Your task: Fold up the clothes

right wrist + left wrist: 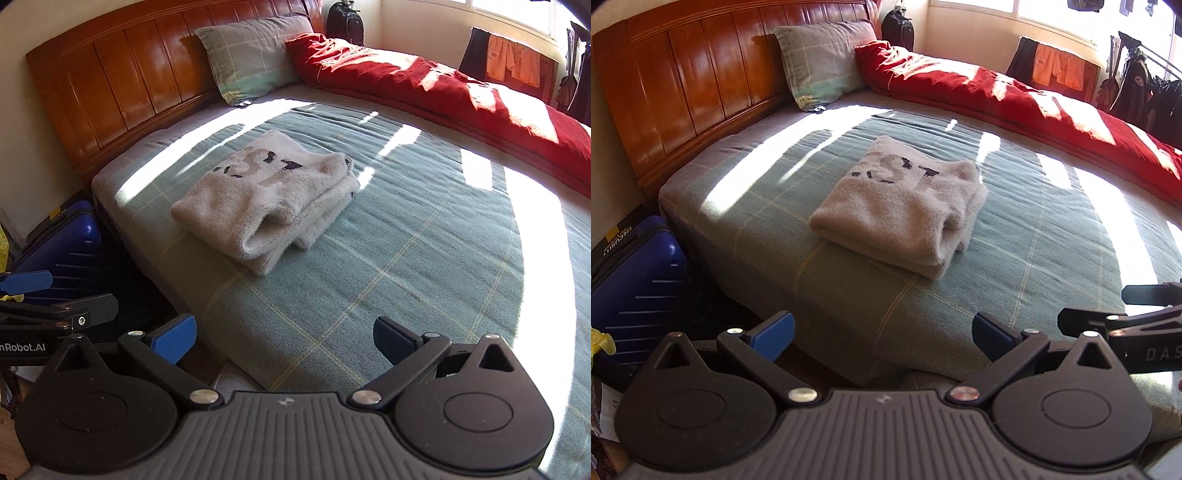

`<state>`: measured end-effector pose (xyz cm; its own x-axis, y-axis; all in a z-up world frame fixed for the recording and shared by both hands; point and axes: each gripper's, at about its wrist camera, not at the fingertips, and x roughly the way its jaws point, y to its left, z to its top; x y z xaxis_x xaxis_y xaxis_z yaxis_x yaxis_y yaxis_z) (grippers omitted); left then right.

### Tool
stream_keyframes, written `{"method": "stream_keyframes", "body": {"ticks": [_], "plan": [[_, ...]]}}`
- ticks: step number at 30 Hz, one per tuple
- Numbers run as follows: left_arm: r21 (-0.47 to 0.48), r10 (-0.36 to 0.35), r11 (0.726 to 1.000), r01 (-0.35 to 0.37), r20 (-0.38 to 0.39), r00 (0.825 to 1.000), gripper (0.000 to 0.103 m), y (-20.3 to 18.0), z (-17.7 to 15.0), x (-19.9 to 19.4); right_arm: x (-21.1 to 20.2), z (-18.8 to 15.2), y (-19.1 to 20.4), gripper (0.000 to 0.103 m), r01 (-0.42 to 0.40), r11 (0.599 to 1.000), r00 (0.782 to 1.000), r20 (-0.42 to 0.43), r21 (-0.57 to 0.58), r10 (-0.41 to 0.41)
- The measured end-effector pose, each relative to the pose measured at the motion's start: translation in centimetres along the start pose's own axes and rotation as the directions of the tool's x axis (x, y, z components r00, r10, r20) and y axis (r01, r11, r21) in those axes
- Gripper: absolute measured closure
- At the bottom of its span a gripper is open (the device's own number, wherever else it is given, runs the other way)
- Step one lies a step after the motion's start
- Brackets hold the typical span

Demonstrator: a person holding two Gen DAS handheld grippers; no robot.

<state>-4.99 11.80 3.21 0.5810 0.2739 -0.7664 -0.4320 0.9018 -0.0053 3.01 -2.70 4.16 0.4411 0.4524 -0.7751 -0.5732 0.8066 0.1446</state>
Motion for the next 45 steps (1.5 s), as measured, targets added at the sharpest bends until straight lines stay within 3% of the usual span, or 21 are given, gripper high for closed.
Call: {"method": "stream_keyframes", "body": {"ticks": [5,16,45], "plan": [[-0.008,0.010,1.000,-0.011,-0.059,0.998,0.001,0.1,-0.2,0.9,0.8,-0.7,0.9,0.000,0.031,0.999,0.998,-0.053,0.011,-0.030],[0.007,0.024,1.000,-0.024,-0.097,0.995,0.001,0.2,-0.5,1.1,0.9,-1.1,2.0,0.000,0.045,0.999,0.997,-0.066,-0.017,-0.046],[0.014,0.038,0.999,-0.037,-0.105,0.994,0.001,0.7,-0.3,1.2,1.1,-0.7,2.6,0.000,0.038,0.999,0.998,-0.050,-0.026,-0.039]]}}
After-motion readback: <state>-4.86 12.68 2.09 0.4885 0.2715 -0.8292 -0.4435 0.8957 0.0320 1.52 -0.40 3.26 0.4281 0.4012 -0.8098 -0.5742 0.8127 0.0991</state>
